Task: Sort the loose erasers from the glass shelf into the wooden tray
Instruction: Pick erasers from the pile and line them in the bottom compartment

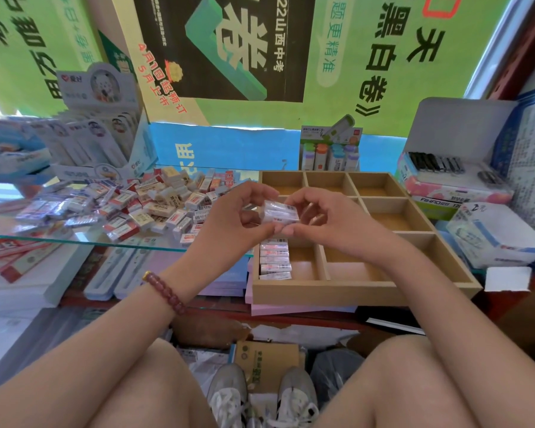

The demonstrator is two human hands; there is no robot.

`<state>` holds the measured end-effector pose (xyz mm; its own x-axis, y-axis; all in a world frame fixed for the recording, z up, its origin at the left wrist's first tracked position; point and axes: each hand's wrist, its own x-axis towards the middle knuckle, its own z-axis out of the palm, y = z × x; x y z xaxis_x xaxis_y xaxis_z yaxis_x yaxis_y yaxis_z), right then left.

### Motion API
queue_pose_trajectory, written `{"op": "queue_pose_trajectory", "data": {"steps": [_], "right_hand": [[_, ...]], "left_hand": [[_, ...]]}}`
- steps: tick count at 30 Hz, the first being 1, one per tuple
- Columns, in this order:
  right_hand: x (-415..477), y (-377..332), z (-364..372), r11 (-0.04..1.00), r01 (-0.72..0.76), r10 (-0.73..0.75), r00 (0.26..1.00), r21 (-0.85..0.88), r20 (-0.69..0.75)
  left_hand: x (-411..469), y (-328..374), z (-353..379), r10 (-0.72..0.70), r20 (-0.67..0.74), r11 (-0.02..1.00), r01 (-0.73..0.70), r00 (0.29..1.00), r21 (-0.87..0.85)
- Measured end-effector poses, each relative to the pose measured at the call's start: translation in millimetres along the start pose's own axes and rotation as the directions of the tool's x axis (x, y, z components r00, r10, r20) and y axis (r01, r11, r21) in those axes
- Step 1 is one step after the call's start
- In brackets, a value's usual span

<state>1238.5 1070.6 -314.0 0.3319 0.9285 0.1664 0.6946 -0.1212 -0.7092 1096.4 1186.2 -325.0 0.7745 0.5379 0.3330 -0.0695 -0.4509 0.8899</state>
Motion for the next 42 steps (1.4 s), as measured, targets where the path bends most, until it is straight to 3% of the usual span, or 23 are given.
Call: {"op": "queue_pose_trajectory", "data": {"steps": [7, 10, 12, 15, 18, 28, 42], "right_hand": [[5, 2, 2, 0.998, 0.023, -0.019, 0.997, 0.063, -0.069], [4, 1, 2, 0.999, 0.034, -0.033, 0.997, 0.012, -0.077], [3, 1, 0, 0.998, 0.006, -0.010, 0.998, -0.068, -0.059], [1, 7, -3, 0.959, -0.090, 0.091, 0.996, -0.269, -0.009], [2, 13, 1, 0.898, -0.163, 0.184, 0.983, -0.409, 0.013], [7, 2, 18, 0.707, -0.197, 0.192, 0.978, -0.679, -0.083], [-1, -6, 12, 0.733, -0.220, 0.258, 0.965, -0.644, -0.036]], "left_hand": [[0, 2, -1, 0.012, -0.016, 0.999, -0.012, 1.000, 0.033], [1, 0, 1, 0.012, -0.023, 1.000, -0.012, 1.000, -0.014], [2, -4, 5, -0.019, -0.022, 0.999, 0.019, 1.000, 0.029], [5, -17, 9, -0.120, 0.042, 0.967, 0.108, 0.992, 0.230], [7, -27, 6, -0.127, 0.139, 0.911, 0.059, 0.982, 0.409], [11, -39, -3, -0.125, 0.264, 0.817, -0.052, 0.956, 0.575], [11, -38, -3, -0.137, 0.290, 0.827, -0.052, 0.947, 0.561]]}}
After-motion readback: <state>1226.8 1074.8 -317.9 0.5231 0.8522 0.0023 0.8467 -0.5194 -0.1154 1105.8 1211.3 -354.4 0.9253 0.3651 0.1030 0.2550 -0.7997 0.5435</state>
